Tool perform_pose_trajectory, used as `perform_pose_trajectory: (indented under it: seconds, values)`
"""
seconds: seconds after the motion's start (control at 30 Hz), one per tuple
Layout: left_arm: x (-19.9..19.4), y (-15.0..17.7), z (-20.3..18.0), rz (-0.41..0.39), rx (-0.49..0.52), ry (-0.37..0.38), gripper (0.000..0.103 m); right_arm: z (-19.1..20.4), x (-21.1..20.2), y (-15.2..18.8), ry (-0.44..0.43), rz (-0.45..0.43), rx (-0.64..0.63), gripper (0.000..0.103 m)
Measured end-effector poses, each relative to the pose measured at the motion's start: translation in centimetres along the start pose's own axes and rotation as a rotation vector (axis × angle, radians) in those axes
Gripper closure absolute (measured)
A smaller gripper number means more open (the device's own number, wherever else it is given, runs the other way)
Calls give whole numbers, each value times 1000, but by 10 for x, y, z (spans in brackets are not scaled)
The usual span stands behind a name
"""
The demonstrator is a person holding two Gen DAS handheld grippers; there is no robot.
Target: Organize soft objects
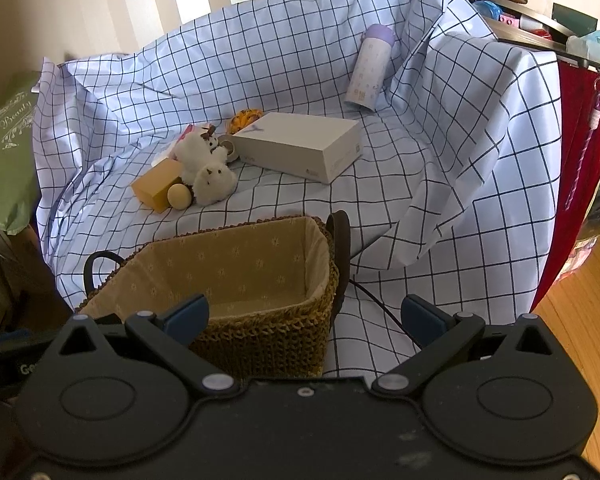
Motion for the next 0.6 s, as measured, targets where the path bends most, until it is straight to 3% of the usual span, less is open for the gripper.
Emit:
perform_pose_trajectory:
  seconds: [0.6]
  values:
    - [5,2,-7,27,42,35,3,-4,7,1,9,12,9,0]
Point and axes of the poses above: each gripper's, at about its wrist camera, not at the fingertips, and x roughly the way its jaws point, z to its left, y to its underside, the point moved 3 cm from there along x, roughly the way its jaws point, and after that the axes turned 9 degrees about -y, right-handed, at the moved point
